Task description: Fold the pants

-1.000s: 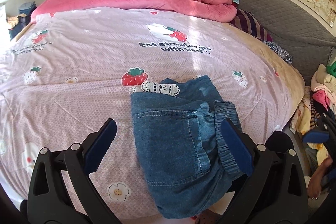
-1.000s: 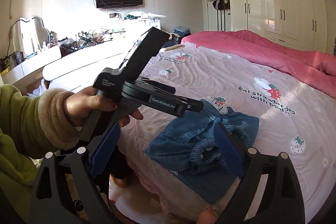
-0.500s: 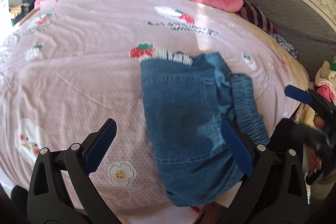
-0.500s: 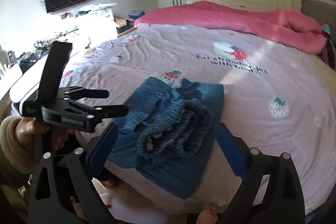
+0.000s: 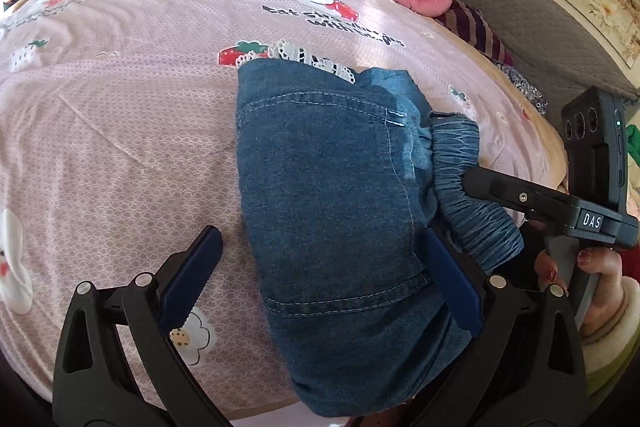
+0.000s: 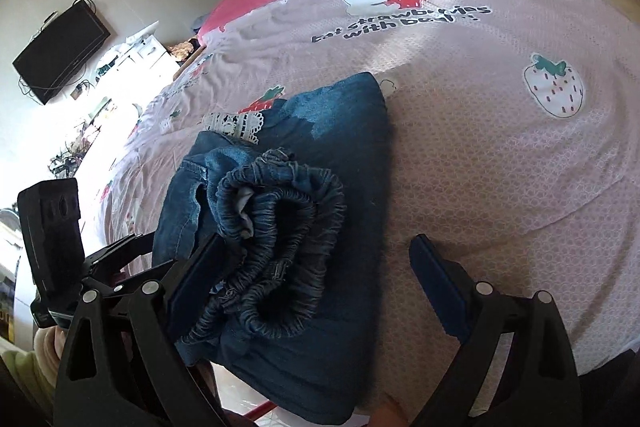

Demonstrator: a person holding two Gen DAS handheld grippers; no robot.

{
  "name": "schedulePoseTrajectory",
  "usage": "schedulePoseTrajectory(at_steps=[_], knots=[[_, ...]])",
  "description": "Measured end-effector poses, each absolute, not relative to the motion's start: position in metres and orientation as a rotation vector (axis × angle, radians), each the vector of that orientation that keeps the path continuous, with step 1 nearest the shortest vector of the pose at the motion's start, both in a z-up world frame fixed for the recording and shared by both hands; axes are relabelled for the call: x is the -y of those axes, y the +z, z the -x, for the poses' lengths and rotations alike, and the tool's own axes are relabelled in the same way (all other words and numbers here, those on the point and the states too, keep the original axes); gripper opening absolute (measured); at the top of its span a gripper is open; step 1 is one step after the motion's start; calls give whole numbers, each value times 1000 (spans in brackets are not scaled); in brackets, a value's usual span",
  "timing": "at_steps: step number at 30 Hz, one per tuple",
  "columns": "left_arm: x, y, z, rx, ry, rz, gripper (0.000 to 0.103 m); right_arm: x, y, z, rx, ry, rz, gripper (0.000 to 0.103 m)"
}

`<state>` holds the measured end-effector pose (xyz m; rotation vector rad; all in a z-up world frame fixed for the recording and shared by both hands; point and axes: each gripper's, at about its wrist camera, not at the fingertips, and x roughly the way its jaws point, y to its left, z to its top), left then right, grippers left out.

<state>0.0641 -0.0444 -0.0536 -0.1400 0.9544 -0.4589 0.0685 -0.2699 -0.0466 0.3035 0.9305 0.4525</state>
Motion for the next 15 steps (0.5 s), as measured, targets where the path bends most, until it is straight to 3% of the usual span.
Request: schedulePoseTrajectory(at_steps=[6,9,11,12,13,15], knots=[[50,-58,-65,-955,-427,102,93,265,-49,-68,-933,440,-266,89],[52,-57,-65,-948,-420,98,93,260,-47,-68,-943,502,-290,65],[54,-56,-66,-938,-437,108,83,260,-48,-70,-948,516,-306,59],[58,-55,-67,-934,-442,105,72,260,-49,-71,-948,526,-329,52],[60,-53,-66,-926,-439,100,67,261,-48,-72,-942,533,-351,42],[63,-48,-65,-907,-437,89,53,257,-41,-67,-901,533,-311,35]])
